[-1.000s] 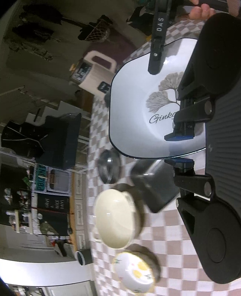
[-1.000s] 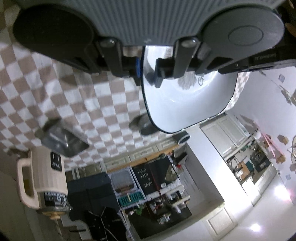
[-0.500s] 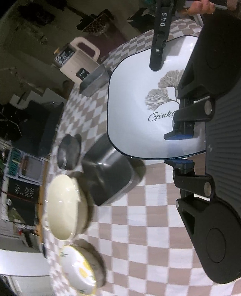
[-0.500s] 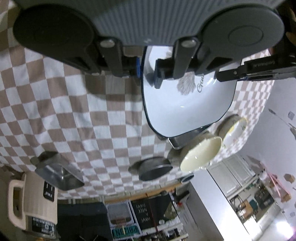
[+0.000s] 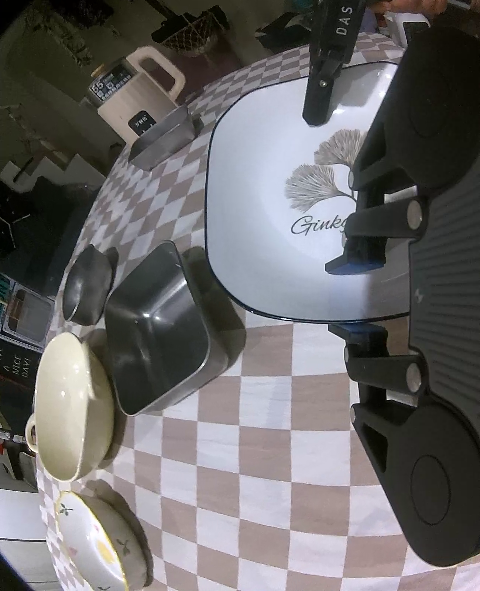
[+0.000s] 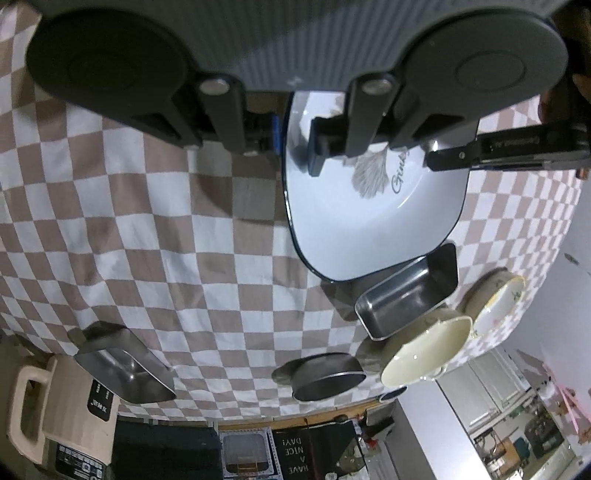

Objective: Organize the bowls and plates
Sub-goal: 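Lift and carry the white plate with both grippers across the table, then lower the plate onto the tablecloth and open both grippers, then move both grippers to the rim of the cream two-handled bowl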

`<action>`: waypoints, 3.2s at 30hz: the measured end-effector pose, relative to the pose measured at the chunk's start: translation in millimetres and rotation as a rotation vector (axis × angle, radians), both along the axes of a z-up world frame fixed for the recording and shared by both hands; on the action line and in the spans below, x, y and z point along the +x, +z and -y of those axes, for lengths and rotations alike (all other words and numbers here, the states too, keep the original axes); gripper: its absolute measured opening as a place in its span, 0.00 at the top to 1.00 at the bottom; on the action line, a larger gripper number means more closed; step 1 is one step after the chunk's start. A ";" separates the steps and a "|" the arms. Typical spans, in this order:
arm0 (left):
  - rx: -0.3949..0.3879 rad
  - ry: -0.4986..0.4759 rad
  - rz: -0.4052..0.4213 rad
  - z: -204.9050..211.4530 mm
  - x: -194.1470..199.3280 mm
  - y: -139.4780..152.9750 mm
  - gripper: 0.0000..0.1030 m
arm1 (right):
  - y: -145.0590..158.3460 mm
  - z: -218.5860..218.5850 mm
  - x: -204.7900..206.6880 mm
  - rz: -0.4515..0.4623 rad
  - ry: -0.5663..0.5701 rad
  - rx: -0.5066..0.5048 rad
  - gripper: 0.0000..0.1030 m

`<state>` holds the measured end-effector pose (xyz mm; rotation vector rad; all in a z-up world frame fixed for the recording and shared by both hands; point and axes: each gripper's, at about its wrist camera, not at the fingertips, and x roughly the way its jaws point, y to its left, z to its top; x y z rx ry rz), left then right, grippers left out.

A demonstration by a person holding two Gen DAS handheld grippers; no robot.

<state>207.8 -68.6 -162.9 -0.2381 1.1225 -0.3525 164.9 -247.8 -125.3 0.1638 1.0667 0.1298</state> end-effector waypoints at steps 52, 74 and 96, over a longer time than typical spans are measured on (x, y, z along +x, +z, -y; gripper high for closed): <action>0.136 -0.110 -0.031 18.7 8.8 -3.0 0.72 | -35.9 -10.7 25.1 -0.103 0.069 -0.211 0.82; 0.144 -0.113 0.009 13.3 5.4 12.5 0.00 | -30.4 7.6 12.4 -0.119 0.021 -0.146 0.13; 0.152 0.103 0.323 -51.4 49.5 110.4 0.00 | 35.7 -3.2 40.0 0.289 -0.127 0.073 0.00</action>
